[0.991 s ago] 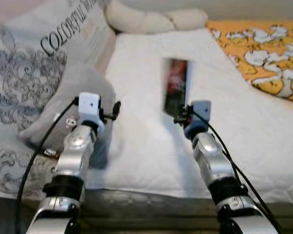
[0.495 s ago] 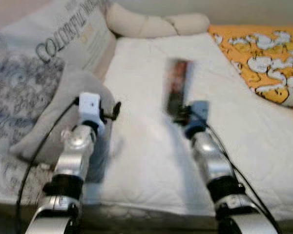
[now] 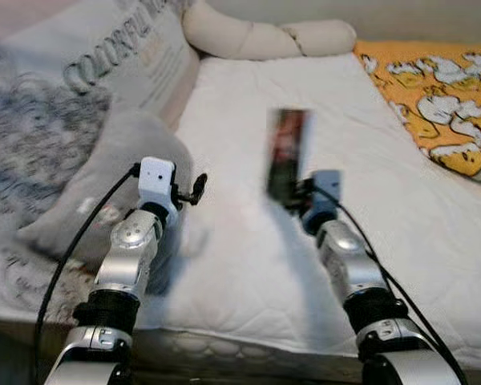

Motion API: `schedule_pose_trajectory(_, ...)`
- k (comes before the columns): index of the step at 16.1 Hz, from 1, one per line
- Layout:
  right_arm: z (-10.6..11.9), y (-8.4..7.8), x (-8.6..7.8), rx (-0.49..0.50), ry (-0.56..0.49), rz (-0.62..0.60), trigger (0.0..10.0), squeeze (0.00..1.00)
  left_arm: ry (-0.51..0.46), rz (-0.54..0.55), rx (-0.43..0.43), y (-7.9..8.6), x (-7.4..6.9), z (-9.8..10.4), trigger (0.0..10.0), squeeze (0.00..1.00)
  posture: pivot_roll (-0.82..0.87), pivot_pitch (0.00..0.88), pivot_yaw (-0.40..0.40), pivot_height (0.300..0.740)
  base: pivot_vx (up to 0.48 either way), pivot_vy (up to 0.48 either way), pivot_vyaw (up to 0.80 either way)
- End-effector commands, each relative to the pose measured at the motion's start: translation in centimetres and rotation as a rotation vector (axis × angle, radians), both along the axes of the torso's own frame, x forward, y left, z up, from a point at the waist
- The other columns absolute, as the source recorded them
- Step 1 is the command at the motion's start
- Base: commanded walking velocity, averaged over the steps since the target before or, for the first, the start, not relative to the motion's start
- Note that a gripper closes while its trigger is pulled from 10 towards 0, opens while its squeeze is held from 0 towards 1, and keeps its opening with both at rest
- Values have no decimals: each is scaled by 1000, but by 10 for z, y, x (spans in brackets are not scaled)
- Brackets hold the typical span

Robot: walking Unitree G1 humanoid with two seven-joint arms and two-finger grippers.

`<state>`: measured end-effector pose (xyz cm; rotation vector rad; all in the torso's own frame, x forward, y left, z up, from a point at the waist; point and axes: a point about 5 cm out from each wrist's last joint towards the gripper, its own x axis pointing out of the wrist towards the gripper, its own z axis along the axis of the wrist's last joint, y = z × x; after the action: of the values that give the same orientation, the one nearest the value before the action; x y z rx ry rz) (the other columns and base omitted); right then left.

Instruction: Clean up the room

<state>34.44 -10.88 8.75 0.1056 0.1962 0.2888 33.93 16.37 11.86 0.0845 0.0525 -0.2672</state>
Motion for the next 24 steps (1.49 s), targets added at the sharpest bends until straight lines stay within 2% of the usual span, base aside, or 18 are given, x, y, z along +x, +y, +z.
schedule_pose_trajectory(1, 18, 1, 9, 13, -49, 28, 10000, 0, 2, -33, 17, -1, -2, 2, 10000, 0, -33, 0, 35, 740, 0, 0, 0)
schedule_pose_trajectory(3, 13, 7, 13, 79, 97, 167, 10000, 0, 67, -180, 39, 0, -17, -4, 10000, 0, -10, 0, 18, 740, 0, 0, 0)
schedule_pose_trajectory(5, 10, 10, 16, 143, 203, 251, 10000, 0, 123, -287, 68, 3, -26, -7, 10000, 0, 16, 0, 4, 740, 0, 0, 0)
schedule_pose_trajectory(6, 10, 13, 18, 201, 258, 287, 10000, 0, 155, -343, 88, 7, -33, -6, 10000, 0, 33, 0, -3, 740, 0, 0, 0)
schedule_pose_trajectory(7, 7, 18, 17, 293, 364, 321, 10000, 0, 203, -401, 118, 15, -43, -6, 10000, 0, 62, 0, -13, 740, 0, 0, 0)
schedule_pose_trajectory(9, 0, 19, 13, 255, 414, 341, 10000, 0, 239, -440, 118, 18, -52, -4, 10000, 0, 90, 0, -19, 740, 0, 0, 0)
schedule_pose_trajectory(12, -12, 16, 10, 217, 483, 264, 10000, 0, 298, -500, 126, 17, -66, -4, 10000, 0, 102, 0, -11, 740, 0, 0, 0)
schedule_pose_trajectory(15, -28, 13, 2, 117, 543, 238, 10000, 0, 347, -537, 129, 13, -75, -9, 10000, 0, 98, 0, -3, 740, 0, 0, 0)
schedule_pose_trajectory(17, -35, 4, 1, 33, 539, 168, 10000, 0, 367, -566, 122, 8, -79, -10, 10000, 0, 96, 0, 1, 740, 0, 0, 0)
schedule_pose_trajectory(18, -37, -3, 1, -2, 528, 106, 10000, 431, 386, -574, 130, 6, -81, -11, 10000, 0, 95, 0, 4, 740, 0, 0, 0)
schedule_pose_trajectory(19, -40, -9, 1, -42, 526, 66, 10000, 1000, 400, -568, 155, 6, -82, -13, 10000, 0, 96, 0, 5, 740, 0, 0, 0)
schedule_pose_trajectory(22, -48, -23, -4, -192, 514, 49, 10000, 1000, 413, -557, 173, 6, -80, -15, 10000, 0, 102, 0, 6, 740, 0, 0, 0)
schedule_pose_trajectory(24, -47, -28, -3, -179, 505, 10, 10000, 1000, 415, -554, 175, 5, -80, -15, 10000, 0, 107, 0, 5, 740, 0, 0, 0)
